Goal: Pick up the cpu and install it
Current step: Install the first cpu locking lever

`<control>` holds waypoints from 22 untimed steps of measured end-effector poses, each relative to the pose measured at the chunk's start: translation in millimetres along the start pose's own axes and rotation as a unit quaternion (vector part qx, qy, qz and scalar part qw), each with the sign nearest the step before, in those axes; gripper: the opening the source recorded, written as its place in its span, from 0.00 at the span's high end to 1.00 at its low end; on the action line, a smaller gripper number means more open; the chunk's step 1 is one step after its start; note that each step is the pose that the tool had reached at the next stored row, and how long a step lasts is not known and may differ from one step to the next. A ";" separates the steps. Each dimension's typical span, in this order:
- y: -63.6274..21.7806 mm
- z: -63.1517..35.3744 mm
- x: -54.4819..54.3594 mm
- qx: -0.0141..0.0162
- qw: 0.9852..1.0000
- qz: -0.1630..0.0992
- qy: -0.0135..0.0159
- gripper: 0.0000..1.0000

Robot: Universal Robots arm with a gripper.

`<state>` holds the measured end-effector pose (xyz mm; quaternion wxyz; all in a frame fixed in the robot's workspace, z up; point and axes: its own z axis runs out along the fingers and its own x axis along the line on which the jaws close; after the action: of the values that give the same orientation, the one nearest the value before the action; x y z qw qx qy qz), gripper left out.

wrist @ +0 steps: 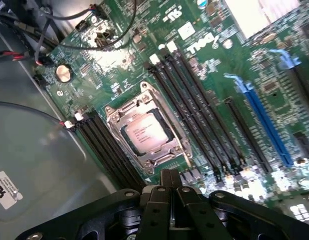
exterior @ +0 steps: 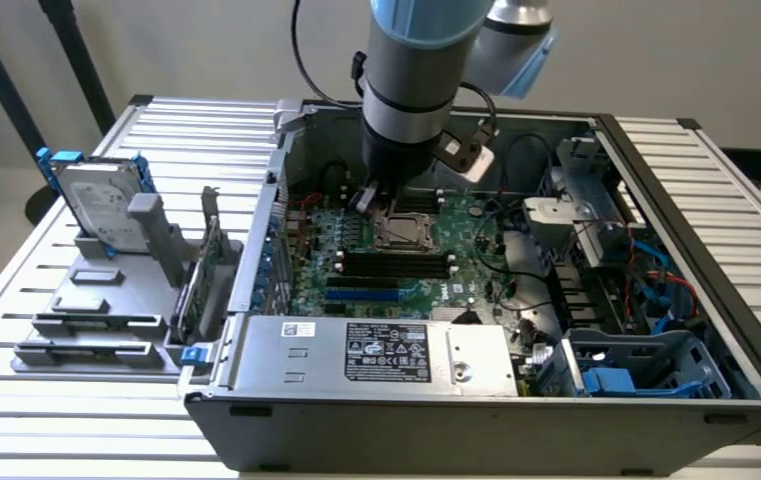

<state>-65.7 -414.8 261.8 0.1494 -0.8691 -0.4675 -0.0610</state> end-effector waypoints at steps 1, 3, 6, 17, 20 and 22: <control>2.2 -1.4 -3.4 0.000 1.000 0.000 0.000 0.89; 5.5 -3.1 -8.8 0.000 1.000 0.000 0.000 0.89; 6.0 0.1 -11.8 0.000 1.000 0.001 0.000 0.89; 5.2 15.6 -18.4 0.001 1.000 0.002 0.000 0.89; 4.4 17.7 -18.0 0.001 1.000 0.003 -0.001 0.89; 4.2 19.8 -17.8 0.001 1.000 0.002 -0.001 0.89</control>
<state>-72.8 -424.9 237.8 0.1502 -0.8701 -0.4655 -0.0597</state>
